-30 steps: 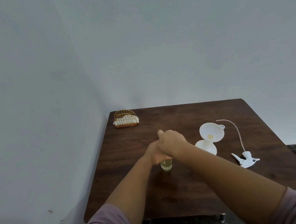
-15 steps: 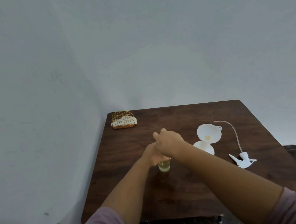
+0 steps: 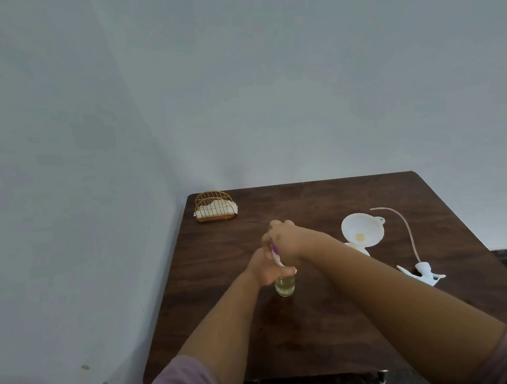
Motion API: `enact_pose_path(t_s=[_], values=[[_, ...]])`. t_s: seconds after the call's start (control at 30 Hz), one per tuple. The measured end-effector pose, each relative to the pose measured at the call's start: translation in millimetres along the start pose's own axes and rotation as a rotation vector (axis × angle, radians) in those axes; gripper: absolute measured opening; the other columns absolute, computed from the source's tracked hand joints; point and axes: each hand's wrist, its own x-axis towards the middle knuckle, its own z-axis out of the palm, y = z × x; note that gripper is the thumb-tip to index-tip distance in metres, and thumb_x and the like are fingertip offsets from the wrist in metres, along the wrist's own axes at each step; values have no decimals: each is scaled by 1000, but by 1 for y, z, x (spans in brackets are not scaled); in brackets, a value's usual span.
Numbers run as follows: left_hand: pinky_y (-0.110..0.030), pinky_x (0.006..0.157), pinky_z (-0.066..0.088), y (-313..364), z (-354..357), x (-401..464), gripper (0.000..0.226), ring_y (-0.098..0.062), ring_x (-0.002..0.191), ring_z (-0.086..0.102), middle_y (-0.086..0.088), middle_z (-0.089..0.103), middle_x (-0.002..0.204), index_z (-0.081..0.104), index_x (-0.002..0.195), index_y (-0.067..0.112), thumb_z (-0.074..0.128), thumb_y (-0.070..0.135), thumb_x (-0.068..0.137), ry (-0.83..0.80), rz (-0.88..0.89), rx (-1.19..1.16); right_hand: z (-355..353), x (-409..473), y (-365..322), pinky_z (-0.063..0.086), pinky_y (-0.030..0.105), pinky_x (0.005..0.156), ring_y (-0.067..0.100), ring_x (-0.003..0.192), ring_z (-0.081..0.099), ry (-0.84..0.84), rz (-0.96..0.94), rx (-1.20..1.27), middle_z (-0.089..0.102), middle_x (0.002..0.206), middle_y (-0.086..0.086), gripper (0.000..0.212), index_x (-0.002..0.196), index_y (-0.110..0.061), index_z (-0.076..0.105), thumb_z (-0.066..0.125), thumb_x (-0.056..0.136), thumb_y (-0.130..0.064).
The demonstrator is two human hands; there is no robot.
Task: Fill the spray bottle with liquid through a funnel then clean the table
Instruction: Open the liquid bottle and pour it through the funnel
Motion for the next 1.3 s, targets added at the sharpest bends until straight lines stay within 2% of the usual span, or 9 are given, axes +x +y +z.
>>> enact_pose_path(t_s=[0.2,0.3,0.43,0.6,0.7,0.8,0.9,1.1,1.3], values=[[-35,94,52,-8,-1,1,45,-16,107,63,1,68,113,68,112,18,83,20,70,38,-30,-66,8,3,2,48,43,89,28,110,46,283,126,170,42,119,7,49,120,-19,41,64,85,-45],[-37,93,52,-5,-1,0,42,-15,103,63,3,68,107,67,110,18,81,20,71,12,-11,-16,14,5,1,52,37,80,25,97,54,210,155,77,50,110,7,36,121,-17,43,57,91,-31],[-38,107,43,-4,-1,2,61,-16,123,52,3,57,131,51,137,19,76,20,81,-29,88,109,3,3,0,39,50,104,30,120,33,22,63,20,30,129,6,71,129,-34,38,69,74,-2],[-33,114,32,3,-2,-1,70,-28,137,41,-13,42,148,36,147,5,70,22,88,-84,-50,119,21,5,-4,45,44,92,31,118,44,261,154,83,37,130,10,55,133,-22,36,57,89,-47],[-31,96,51,1,-1,-3,51,-18,110,59,-11,59,129,51,135,6,68,8,87,-55,35,117,26,6,-5,51,40,87,31,108,51,202,122,-55,41,120,12,41,131,-17,41,56,93,-22],[-37,96,52,-4,0,0,52,-13,109,60,3,63,120,56,127,18,76,20,79,-14,33,129,13,5,-4,47,43,92,32,116,40,96,32,-94,36,125,10,50,123,-21,48,65,81,-1],[-39,91,54,-3,0,-2,44,-9,100,62,6,66,108,62,117,23,76,26,75,-25,37,91,9,7,9,49,38,86,26,107,42,119,-58,63,40,115,5,36,95,-23,54,66,76,5],[-36,92,54,-6,-3,-5,41,-15,99,64,-1,69,106,63,110,21,80,13,73,-2,-38,-159,23,4,38,47,25,89,17,110,48,289,-82,505,44,123,0,59,126,-30,48,74,77,-9],[-31,89,53,-7,4,-7,50,-13,100,63,5,67,106,59,110,31,83,12,70,60,-64,-262,61,-4,55,55,35,89,19,102,58,461,58,1110,58,111,-2,40,110,-28,57,78,77,-29]])
